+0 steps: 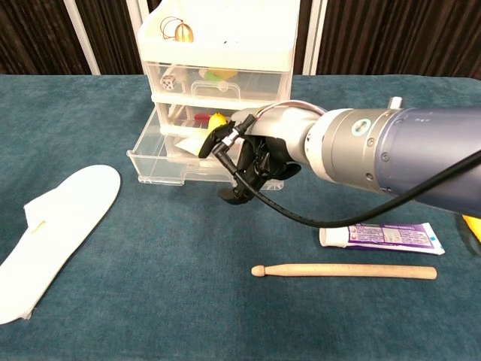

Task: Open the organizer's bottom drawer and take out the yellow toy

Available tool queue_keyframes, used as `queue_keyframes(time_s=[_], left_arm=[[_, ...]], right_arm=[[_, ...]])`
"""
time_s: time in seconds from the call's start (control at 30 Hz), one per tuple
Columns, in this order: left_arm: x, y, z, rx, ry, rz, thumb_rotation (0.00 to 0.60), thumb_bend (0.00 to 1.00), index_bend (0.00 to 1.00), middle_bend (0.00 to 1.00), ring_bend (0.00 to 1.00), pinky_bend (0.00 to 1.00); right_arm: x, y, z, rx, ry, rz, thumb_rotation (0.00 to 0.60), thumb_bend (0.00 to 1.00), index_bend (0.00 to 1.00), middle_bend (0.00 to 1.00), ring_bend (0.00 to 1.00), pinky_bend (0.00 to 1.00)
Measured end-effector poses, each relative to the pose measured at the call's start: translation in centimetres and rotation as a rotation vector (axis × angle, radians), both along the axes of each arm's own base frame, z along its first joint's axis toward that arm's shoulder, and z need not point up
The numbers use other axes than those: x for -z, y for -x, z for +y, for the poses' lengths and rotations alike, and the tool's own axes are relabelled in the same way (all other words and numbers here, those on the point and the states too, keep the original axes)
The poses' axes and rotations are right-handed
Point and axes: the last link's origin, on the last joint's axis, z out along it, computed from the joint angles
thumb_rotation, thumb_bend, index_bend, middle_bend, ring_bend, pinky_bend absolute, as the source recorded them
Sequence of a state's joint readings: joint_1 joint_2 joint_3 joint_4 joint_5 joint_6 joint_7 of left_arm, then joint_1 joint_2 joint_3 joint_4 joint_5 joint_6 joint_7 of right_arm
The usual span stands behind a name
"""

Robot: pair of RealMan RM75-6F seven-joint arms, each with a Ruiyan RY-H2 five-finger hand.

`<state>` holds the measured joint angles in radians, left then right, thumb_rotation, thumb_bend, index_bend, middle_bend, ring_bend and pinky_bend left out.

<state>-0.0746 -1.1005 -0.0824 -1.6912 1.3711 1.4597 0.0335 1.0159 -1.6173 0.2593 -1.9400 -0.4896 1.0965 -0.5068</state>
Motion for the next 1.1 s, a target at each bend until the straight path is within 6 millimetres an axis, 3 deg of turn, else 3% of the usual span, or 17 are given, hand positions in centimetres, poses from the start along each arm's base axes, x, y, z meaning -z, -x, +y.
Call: queue_keyframes(time_s=[0.4, 0.63, 0.8, 1.1], left_arm=[[0.0, 0.0, 0.0, 0.002, 0.000, -0.002, 0.600, 0.46, 0.06, 0.00, 0.00, 0.00], [0.0, 0.0, 0.0, 0.002, 0.001, -0.002, 0.600, 0.46, 0.06, 0.00, 0.00, 0.00], [0.0, 0.0, 0.1, -0.001, -0.001, -0.001, 0.600, 0.46, 0.06, 0.00, 0.00, 0.00], [0.1, -0.1, 0.1, -0.001, 0.002, -0.002, 0.600, 0.46, 0.06, 0.00, 0.00, 0.00]], right_arm=[[-0.9, -0.9, -0.3, -0.003, 0.029, -0.099, 0.600, 0.47, 0.22, 0.93, 1.00, 1.00], [-2.7, -2.0, -1.4, -0.080, 0.127, -0.110, 0.600, 0.33, 0.24, 0.99, 1.00, 1.00], [-4.1, -2.9, -2.8, -0.184, 0.213, -0.060, 0.600, 0.28, 0.24, 1.00, 1.00, 1.00], [-4.4, -3.9, -4.7, -0.420, 0.311, 0.118, 0.600, 0.27, 0.26, 1.00, 1.00, 1.00]])
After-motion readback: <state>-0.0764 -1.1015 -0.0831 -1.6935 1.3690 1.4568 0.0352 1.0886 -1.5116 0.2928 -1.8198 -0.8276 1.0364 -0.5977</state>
